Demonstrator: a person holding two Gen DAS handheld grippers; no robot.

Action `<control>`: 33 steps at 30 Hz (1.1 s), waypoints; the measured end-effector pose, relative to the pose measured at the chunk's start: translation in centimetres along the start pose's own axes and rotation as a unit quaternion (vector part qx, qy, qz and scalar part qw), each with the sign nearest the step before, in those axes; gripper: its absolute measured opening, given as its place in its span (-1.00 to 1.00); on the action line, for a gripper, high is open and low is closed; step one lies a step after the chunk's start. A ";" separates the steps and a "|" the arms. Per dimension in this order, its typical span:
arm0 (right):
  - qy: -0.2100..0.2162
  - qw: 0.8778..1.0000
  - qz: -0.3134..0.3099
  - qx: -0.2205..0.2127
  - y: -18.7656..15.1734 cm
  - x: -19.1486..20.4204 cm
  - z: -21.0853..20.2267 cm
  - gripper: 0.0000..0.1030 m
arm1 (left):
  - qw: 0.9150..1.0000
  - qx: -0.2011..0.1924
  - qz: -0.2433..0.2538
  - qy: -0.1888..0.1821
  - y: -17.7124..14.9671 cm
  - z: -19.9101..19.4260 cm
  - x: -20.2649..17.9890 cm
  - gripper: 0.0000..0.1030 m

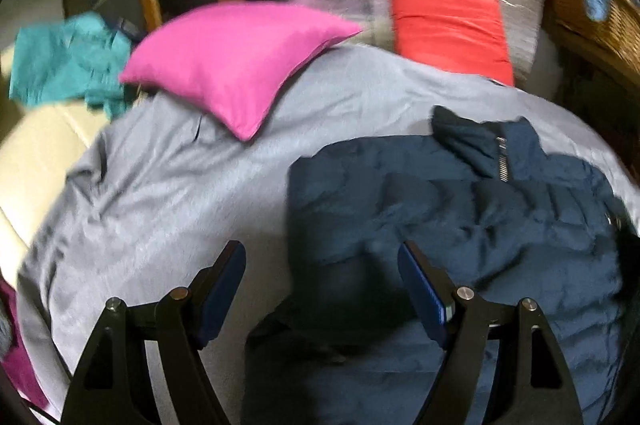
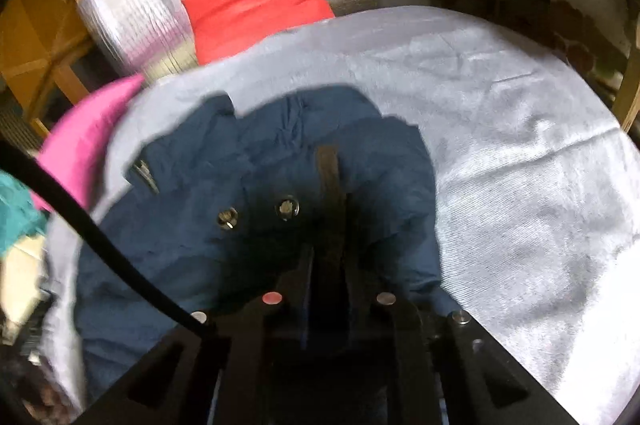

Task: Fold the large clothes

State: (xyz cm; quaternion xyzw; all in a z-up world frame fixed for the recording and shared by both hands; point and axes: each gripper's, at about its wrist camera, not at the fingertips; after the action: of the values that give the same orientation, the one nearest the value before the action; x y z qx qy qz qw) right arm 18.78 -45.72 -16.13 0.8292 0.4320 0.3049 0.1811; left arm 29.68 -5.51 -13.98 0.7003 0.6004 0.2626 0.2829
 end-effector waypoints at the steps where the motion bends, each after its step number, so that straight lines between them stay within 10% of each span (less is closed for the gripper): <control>1: 0.015 1.000 0.014 -0.014 0.4 -0.9 -0.9 -0.30 | 1.000 0.006 -0.013 -0.003 0.1 0.3 0.8 0.57; 3: 0.029 0.998 0.040 -0.038 1.1 -2.8 -2.2 0.56 | 0.999 0.023 -0.043 -0.014 0.2 1.1 2.7 0.63; 15: 0.093 0.989 0.096 0.067 1.4 -6.9 3.5 0.57 | 0.980 0.135 -0.062 -0.130 -1.0 6.3 3.1 0.64; 21: 0.075 0.995 0.014 0.063 0.1 -3.0 4.2 -0.08 | 0.972 0.142 -0.073 -0.173 -1.5 6.8 2.1 0.61; 24: 0.058 0.998 0.007 0.040 0.0 -2.0 2.9 -0.36 | 0.973 0.131 -0.075 -0.177 -1.2 6.5 1.7 0.20; 29: 0.043 0.998 -0.018 -0.040 0.3 -0.4 -0.2 -0.47 | 0.978 0.117 -0.066 -0.157 -0.9 5.7 1.0 0.06; 33: 0.012 1.000 -0.013 0.005 0.1 -1.6 2.6 -0.31 | 0.985 0.129 -0.022 -0.115 -1.4 7.0 -0.2 0.16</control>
State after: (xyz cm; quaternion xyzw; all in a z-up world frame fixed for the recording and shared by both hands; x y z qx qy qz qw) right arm 19.88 -47.21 -18.60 0.8208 0.4465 0.3104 0.1751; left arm 33.62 -6.09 -19.87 0.7434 0.6077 0.0947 0.2629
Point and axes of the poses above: each gripper's, at about its wrist camera, not at the fingertips, and z roughly the way its jaws point, x to its left, y to its top
